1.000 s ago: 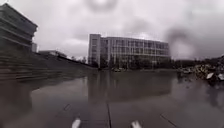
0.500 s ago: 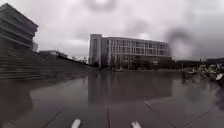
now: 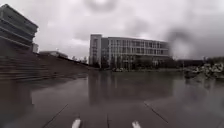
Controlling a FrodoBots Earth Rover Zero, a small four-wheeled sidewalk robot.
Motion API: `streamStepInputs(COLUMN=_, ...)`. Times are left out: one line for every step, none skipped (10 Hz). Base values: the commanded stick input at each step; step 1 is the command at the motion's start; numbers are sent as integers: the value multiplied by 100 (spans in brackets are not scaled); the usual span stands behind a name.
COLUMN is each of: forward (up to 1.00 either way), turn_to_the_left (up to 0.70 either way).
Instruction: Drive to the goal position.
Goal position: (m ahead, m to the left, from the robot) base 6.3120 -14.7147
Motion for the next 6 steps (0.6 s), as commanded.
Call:
streamStepInputs(forward=70, turn_to_the_left=-1)
streamStepInputs(forward=70, turn_to_the_left=0)
streamStepInputs(forward=70, turn_to_the_left=0)
streamStepInputs(forward=70, turn_to_the_left=-1)
streamStepInputs(forward=70, turn_to_the_left=-1)
streamStepInputs(forward=70, turn_to_the_left=-1)
